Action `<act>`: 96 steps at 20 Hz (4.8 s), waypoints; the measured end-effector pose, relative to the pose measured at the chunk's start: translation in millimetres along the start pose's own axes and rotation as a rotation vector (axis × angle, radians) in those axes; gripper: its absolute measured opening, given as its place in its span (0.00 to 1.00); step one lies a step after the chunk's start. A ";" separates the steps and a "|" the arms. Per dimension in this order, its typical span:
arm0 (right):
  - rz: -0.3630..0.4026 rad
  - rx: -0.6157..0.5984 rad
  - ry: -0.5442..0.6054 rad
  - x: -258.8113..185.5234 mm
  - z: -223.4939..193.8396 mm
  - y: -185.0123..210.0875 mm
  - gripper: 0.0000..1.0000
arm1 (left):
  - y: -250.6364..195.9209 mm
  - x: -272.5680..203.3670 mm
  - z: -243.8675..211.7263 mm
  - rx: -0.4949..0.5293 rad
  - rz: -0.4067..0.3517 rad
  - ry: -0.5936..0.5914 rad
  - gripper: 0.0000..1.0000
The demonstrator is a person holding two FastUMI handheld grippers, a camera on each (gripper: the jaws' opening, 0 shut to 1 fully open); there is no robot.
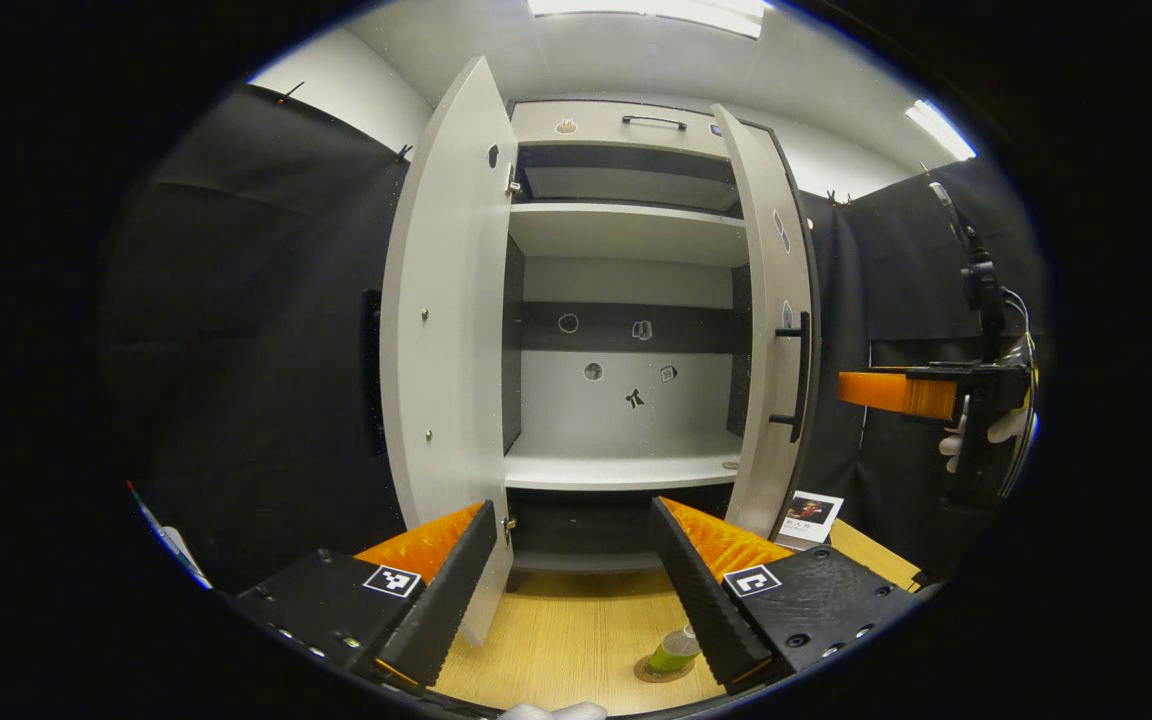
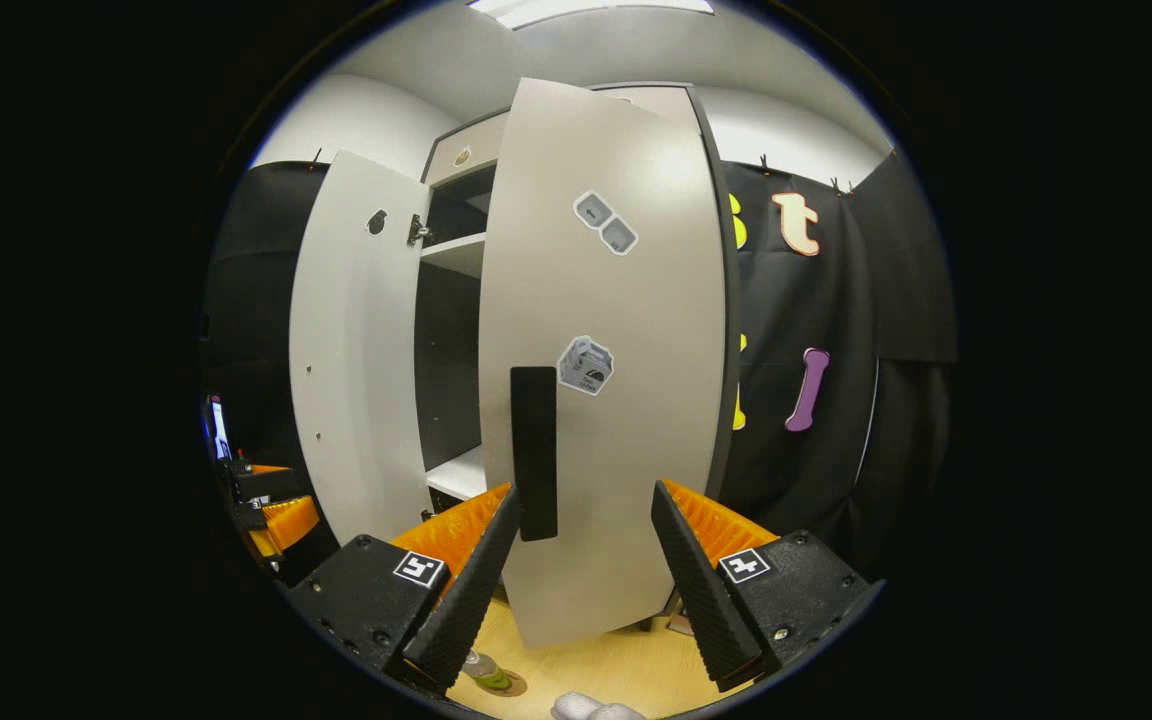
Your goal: Grasp the bottle in the cabinet with the left hand and place it on the coaster, then close the right door with the right hand and the left door with the left hand.
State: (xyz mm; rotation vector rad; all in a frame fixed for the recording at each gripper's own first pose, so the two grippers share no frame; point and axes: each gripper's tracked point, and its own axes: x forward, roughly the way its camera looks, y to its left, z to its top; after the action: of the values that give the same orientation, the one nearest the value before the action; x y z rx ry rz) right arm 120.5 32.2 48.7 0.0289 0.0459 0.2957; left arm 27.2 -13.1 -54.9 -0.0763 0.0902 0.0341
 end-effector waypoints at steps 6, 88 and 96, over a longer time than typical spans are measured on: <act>-0.069 0.022 0.015 -26.1 -14.6 11.7 0.82 | 15.8 2.1 1.1 0.010 -0.055 -0.015 0.94; -0.238 0.070 0.129 -119.8 -86.6 13.6 0.82 | 70.2 126.2 58.4 0.111 0.000 -0.076 0.95; -0.258 0.064 0.083 -114.7 -74.5 16.5 0.82 | 45.7 75.0 46.5 0.099 -0.037 -0.082 0.96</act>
State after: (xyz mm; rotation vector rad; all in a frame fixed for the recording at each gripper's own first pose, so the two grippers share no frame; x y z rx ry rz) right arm 2.5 16.1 -20.4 0.0731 0.1402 0.0371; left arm 104.2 38.4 -18.9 0.0221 0.0082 -0.0047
